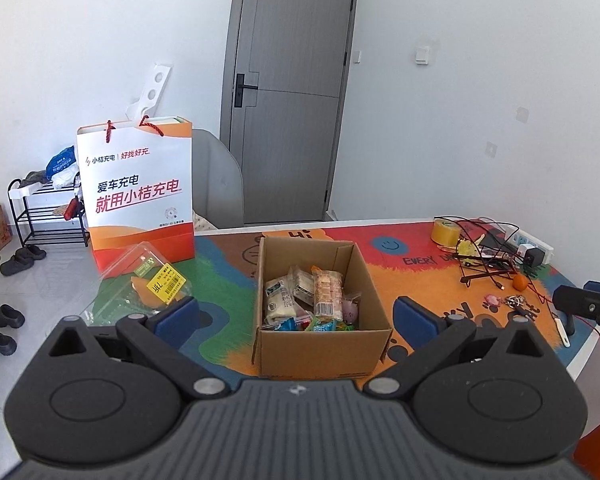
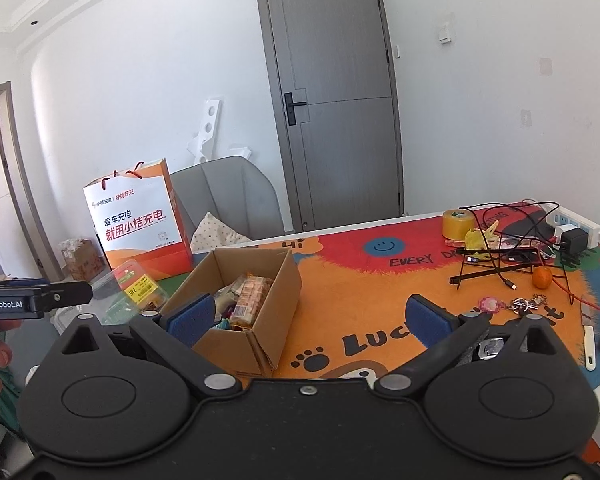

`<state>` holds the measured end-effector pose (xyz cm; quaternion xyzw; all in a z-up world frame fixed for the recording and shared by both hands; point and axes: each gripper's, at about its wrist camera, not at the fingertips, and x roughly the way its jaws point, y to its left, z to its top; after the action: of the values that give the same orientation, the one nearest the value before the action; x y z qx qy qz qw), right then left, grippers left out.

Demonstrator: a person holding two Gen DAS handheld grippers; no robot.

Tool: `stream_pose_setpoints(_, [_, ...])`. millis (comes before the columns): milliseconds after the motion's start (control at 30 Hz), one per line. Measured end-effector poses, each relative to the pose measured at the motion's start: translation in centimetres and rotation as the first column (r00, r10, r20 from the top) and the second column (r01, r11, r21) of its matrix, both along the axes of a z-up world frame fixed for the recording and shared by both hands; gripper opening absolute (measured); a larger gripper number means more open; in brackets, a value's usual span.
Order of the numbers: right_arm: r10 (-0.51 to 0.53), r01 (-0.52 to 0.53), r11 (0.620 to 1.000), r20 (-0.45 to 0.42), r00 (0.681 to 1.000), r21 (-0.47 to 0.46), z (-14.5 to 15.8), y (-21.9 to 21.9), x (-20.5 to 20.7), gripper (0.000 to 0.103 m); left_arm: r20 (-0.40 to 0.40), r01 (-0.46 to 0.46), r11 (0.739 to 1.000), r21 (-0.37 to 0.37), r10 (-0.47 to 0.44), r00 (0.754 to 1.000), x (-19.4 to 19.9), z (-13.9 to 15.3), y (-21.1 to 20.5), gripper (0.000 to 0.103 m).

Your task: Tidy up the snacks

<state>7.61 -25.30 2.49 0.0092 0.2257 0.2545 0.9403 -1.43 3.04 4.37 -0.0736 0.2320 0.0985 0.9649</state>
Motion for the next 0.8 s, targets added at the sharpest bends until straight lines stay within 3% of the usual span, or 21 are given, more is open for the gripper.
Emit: stream_pose_setpoints(800, [0.001, 0.000, 1.000, -0.027, 1.000, 0.019, -0.09, -0.05, 0.05, 0.103, -0.022, 0.024, 1.000, -0.003, -0.024, 0.999, 0.16, -0.36, 0.09, 0.102])
